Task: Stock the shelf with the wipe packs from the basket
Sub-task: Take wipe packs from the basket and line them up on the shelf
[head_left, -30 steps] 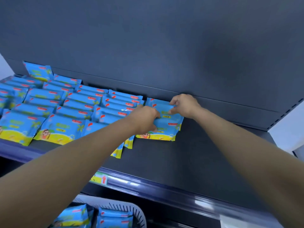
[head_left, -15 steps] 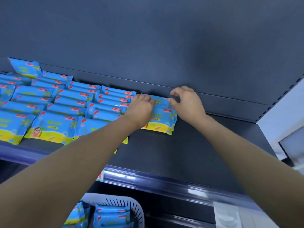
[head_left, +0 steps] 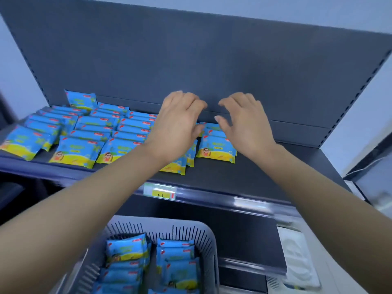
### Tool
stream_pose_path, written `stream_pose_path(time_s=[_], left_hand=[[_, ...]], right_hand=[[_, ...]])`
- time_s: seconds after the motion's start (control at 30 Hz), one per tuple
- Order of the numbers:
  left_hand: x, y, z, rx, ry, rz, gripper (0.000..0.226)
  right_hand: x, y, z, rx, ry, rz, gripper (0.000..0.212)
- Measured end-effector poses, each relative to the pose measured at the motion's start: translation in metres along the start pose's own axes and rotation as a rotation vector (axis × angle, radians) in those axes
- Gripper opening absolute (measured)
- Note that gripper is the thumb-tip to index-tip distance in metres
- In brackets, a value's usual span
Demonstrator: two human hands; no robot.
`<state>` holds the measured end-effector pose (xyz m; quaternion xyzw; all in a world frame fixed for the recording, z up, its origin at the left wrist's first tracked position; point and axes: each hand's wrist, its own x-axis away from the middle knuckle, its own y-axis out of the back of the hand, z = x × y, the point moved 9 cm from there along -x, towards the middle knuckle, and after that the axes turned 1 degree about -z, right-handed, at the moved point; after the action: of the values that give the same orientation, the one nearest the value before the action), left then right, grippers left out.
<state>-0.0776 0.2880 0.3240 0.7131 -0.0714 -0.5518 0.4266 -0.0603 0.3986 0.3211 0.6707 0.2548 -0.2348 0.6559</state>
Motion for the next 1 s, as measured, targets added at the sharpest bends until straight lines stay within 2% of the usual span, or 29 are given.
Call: stream_pose_path(time_s=[0.17,0.3,0.47,0.57,0.7,0.8,1.0], left_hand=[[0.051,0.05,-0.004,0.012,-0.047,-0.012,0.035],[0.121,0.044,0.009,0.062,0.002,0.102,0.037],[0.232,-0.015,0.04,0.153,0.177,0.456,0.04],[0.301,-0.059,0.063,0.197,0.32,0.707,0.042],[0.376,-0.101,0.07,0.211,0.379,0.998,0.044],[0.41,-0.122,0.073,0.189,0.386,1.127,0.044],[0.463,-0.152,0.073,0.104,0.378,1.364,0.055]], right_hand=[[0.028,0.038,0.058,-0.015,0.047,-0.086,0.031],[0.074,0.014,0.095,-0.088,0.049,0.015,0.031],[0.149,-0.075,0.139,-0.103,0.075,0.342,0.033],[0.199,-0.135,0.163,-0.085,0.134,0.599,0.034],[0.27,-0.198,0.19,-0.136,0.25,0.973,0.043],[0.312,-0.228,0.2,-0.132,0.294,1.203,0.048],[0.37,-0.263,0.194,-0.065,0.213,1.482,0.057]])
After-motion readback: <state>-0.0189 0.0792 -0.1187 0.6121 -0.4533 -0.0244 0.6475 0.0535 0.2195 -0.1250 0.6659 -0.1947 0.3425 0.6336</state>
